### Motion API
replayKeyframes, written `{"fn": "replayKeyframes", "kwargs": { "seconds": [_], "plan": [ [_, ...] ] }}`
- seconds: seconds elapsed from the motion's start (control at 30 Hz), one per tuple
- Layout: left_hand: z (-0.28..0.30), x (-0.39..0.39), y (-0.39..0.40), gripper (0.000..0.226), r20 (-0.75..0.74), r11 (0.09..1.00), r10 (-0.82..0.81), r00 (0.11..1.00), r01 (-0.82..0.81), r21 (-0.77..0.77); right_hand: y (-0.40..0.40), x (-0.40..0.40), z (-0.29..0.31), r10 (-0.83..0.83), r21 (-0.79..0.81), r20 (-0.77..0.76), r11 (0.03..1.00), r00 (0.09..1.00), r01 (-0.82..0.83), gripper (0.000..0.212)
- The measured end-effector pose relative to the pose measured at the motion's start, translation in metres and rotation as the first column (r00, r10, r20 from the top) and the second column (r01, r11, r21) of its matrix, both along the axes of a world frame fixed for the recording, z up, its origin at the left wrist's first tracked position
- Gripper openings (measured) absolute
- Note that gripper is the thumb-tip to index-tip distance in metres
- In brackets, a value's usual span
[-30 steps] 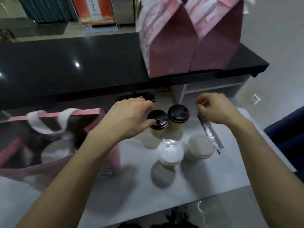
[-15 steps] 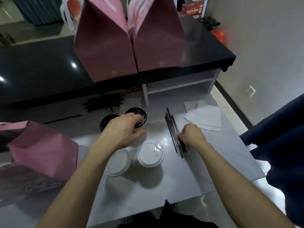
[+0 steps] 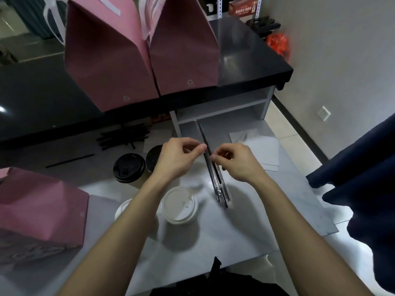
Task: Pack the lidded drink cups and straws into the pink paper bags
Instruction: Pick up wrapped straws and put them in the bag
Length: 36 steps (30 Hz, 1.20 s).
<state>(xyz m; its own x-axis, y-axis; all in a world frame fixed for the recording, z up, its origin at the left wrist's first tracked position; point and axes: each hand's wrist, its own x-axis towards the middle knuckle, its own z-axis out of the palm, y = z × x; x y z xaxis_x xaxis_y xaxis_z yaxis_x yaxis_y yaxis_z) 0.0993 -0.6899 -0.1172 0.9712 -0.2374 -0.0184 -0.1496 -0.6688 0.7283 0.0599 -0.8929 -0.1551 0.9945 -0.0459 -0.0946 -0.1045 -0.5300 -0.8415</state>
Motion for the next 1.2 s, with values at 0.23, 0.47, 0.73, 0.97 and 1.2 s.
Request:
{"fn": "replayKeyframes", "kwargs": {
  "seconds": [0.23,0.47,0.73,0.97,1.2],
  "plan": [
    [-0.008,0.012,-0.001,0.023,-0.037,0.983,0.089,0.995,-0.093,-0.158,0.005,0.01,-0.031,-0.085,-0.119,0.014,0.989,0.996,0.086,0.026],
    [-0.008,0.009,0.004,0.02,-0.011,0.976,0.128,0.992,-0.128,-0.174,0.005,0.008,-0.082,-0.154,-0.419,-0.301,0.908,0.941,0.015,0.034],
    [-0.014,0.013,0.0,0.018,-0.035,0.975,0.125,0.992,-0.129,-0.178,-0.02,0.005,-0.069,-0.216,-0.28,-0.184,0.947,0.959,0.16,0.025],
    [-0.026,0.017,-0.029,0.018,-0.126,0.968,0.023,0.992,-0.053,-0.244,-0.018,0.003,-0.02,-0.166,0.235,0.014,0.959,0.986,0.158,0.019],
    [-0.024,0.017,-0.049,0.017,-0.201,0.936,-0.131,0.971,0.054,-0.349,-0.016,-0.001,-0.018,-0.131,0.111,0.099,0.987,0.986,0.119,0.02]
  ]
}}
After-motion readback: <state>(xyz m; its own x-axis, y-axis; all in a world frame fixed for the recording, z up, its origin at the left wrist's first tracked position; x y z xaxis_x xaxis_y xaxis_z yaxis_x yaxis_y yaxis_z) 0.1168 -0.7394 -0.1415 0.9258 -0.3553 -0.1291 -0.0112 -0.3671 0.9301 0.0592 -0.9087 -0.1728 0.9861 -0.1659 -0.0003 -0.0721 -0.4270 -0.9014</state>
